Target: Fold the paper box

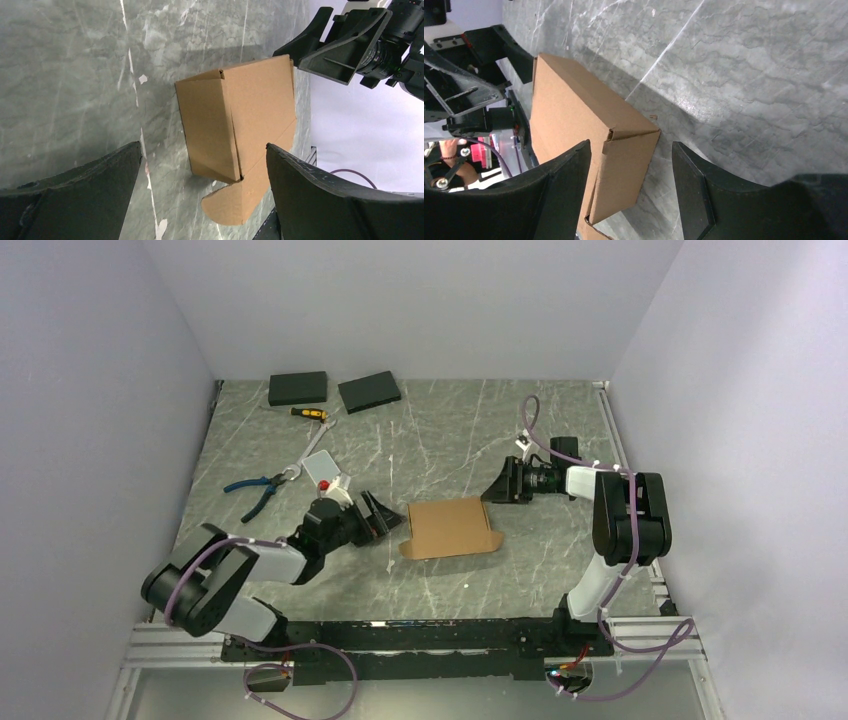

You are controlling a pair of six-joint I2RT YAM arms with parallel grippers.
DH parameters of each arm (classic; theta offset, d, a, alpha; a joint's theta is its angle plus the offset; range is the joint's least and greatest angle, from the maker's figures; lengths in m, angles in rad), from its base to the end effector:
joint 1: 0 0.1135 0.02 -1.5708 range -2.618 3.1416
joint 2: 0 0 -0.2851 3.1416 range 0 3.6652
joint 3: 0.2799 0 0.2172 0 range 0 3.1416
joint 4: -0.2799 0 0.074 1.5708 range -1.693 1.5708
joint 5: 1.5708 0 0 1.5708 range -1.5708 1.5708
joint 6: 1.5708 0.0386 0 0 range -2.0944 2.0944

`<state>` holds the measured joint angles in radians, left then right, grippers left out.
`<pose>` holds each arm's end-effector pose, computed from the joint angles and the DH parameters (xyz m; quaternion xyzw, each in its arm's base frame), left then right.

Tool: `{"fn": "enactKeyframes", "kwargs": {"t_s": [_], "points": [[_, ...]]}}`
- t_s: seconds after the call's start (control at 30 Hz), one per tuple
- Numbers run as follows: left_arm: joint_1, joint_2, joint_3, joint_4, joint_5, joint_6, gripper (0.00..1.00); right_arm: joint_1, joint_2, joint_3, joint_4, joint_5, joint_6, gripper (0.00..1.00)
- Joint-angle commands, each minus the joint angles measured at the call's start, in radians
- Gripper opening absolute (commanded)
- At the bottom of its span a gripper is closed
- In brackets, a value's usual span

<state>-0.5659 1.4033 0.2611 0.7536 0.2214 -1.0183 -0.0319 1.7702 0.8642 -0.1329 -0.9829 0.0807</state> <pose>0.1787 -0.1236 0.1874 -0.1251 0.8180 -0.4587 0.3237 0.3017 0.0225 0.1834 -0.0760 0.8563 0.4608 0.2205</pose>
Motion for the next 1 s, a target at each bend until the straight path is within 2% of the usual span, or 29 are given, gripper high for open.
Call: {"fn": "enactKeyframes", "kwargs": {"t_s": [0.0,0.2,0.33,0.5,0.7,0.8,0.97], "points": [[0.004,0.078,0.049,0.132,0.044,-0.025,1.00,0.000,-0.005,0.013,-0.048,-0.067,-0.051,0.62],[0.004,0.203,0.060,0.225,0.069,-0.051,0.99,0.000,-0.006,0.007,-0.088,-0.081,-0.071,0.58],[0.003,0.245,0.070,0.233,0.070,-0.066,1.00,0.001,-0.017,-0.002,-0.095,-0.082,-0.102,0.57],[0.003,0.240,0.097,0.154,0.059,-0.066,0.99,0.005,0.004,0.010,-0.125,-0.082,-0.110,0.50],[0.002,0.190,0.136,-0.042,0.035,-0.065,0.99,0.006,0.007,0.015,-0.129,-0.062,-0.104,0.41],[0.001,0.186,0.132,-0.045,0.039,-0.074,1.00,0.005,0.017,0.018,-0.126,-0.052,-0.094,0.31],[-0.003,0.201,0.115,0.038,0.083,-0.100,1.00,-0.001,0.031,0.020,-0.124,-0.037,-0.082,0.26]]}}
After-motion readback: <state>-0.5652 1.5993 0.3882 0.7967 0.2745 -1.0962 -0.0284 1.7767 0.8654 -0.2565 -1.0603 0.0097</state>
